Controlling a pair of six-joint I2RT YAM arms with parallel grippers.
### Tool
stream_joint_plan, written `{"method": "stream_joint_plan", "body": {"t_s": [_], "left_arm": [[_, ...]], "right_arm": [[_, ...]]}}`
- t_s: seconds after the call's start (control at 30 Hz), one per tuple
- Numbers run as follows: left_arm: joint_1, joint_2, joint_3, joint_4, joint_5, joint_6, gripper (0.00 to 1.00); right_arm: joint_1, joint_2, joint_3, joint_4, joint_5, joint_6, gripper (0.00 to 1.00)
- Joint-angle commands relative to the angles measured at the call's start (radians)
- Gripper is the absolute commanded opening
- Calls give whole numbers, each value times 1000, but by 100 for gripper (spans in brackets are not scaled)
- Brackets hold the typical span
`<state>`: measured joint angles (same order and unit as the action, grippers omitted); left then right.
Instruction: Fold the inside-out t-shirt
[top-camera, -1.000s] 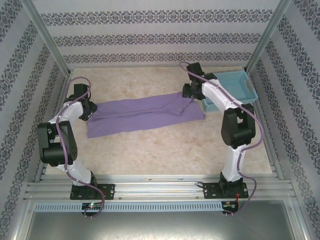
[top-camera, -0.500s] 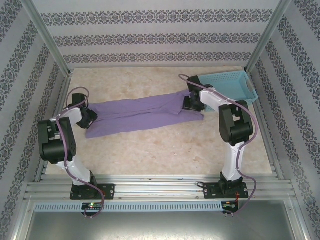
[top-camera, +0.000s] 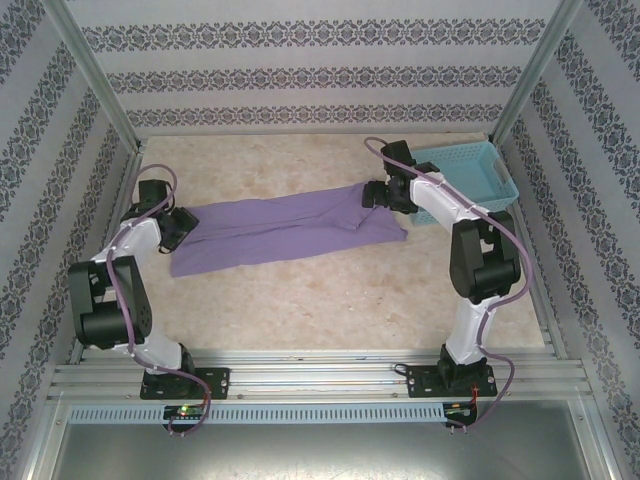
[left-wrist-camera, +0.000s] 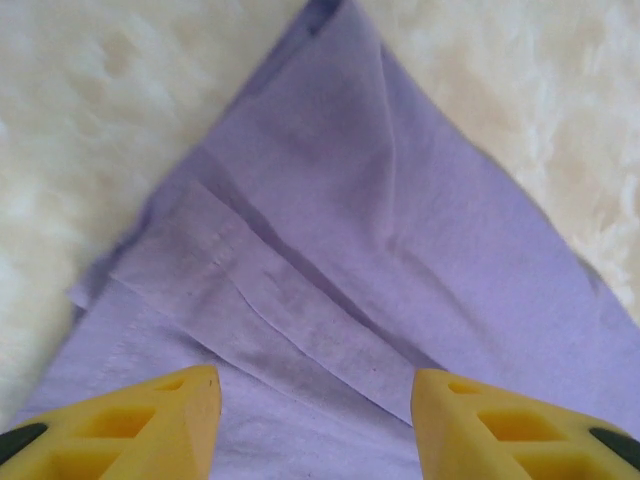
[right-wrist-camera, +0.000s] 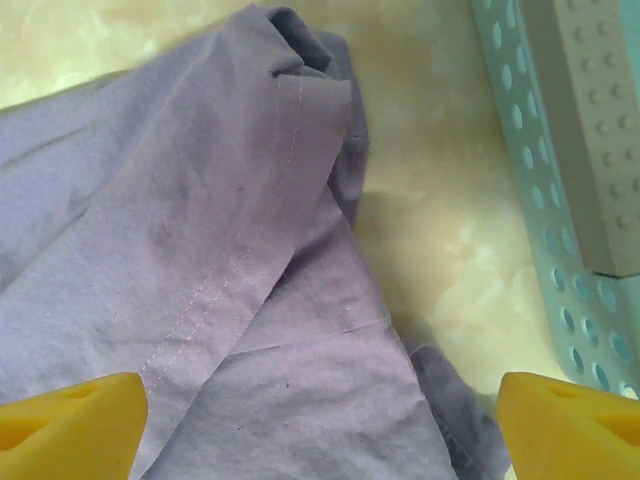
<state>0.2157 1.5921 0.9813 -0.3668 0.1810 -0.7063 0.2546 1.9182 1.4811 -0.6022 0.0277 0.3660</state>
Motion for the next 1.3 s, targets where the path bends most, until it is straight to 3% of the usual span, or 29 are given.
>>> {"method": "stream_joint_plan", "body": {"t_s": [0.0,0.2,0.53,0.73,0.93,1.07,1.27], "left_arm": [[-10,64,-9,27,50,12,54],[7,139,-25,40,43,-8,56],[46,141,-103,79,14,-28,56],[47,121,-136,103,27,-38,56],[28,80,-194,139,55,-66,55],[1,36,-239,146,50,-76,55],[-71,-65,-329,142,1,-100,56]], "right_arm": [[3,61,52,-33,-14,-17,91],[12,162,134,-57,-28,11,94],[39,296,221,-144,35,52,93],[58,319,228,-133,-44,67,72],[88,319,213,-89,-99,66,26],[93,254,195,-112,-97,-22,2],[34,9,88,-137,4,-84,0]]}}
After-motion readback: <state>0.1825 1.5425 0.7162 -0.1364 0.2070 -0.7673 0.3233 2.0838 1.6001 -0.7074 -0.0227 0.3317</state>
